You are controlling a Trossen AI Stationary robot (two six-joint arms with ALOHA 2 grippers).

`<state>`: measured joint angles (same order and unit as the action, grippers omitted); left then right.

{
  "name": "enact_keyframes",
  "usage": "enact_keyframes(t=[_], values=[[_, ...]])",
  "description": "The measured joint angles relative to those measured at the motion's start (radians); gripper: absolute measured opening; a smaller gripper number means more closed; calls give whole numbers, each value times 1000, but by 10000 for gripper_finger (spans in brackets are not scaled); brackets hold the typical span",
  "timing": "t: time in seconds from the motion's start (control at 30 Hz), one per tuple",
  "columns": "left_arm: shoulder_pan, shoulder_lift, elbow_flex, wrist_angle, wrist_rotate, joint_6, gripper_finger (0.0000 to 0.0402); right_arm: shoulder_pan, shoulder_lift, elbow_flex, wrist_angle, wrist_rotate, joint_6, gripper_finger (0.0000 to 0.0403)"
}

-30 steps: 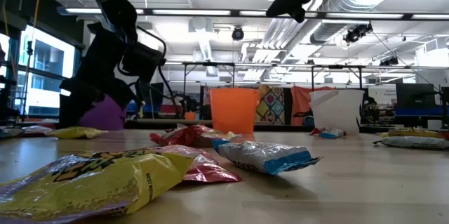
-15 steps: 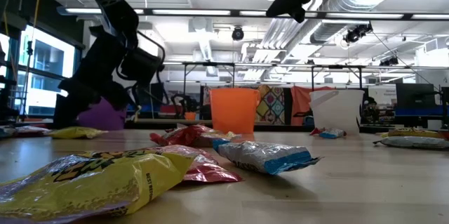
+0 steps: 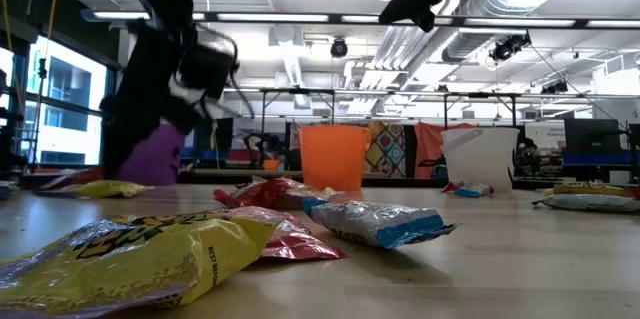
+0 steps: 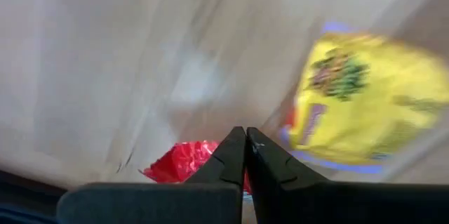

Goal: Organize candy in baskets
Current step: Put the red candy into the violet bucket

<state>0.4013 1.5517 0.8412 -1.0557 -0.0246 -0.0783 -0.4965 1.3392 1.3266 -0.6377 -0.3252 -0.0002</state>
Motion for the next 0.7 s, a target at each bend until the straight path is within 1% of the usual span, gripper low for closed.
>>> enact_keyframes(t=[0.13, 0.37, 0.53, 0.7], values=[[22, -99, 89, -1, 34, -75, 0, 0, 0, 0, 10, 0, 0, 0], [92, -235, 206, 18, 28, -166, 0, 0, 0, 0, 19, 0, 0, 0], [202, -302, 260, 3, -32, -228, 0, 0, 0, 0, 19, 0, 0, 0], [335, -339, 314, 6, -154, -242, 0, 0, 0, 0, 19, 0, 0, 0]])
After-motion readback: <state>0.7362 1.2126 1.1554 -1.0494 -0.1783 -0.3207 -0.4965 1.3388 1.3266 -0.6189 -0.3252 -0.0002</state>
